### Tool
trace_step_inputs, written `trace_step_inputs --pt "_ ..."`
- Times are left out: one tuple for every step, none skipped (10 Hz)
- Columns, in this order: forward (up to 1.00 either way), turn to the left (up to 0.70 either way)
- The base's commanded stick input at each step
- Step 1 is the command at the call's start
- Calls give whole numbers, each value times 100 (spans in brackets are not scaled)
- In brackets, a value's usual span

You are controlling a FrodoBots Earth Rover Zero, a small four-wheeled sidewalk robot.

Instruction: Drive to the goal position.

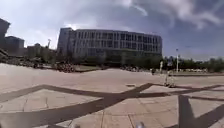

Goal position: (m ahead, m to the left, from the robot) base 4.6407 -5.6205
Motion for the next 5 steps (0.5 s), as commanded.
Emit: trace_step_inputs --pt "70 -5" --pt "70 -5" --pt "70 2" --pt "70 5" --pt "70 -5"
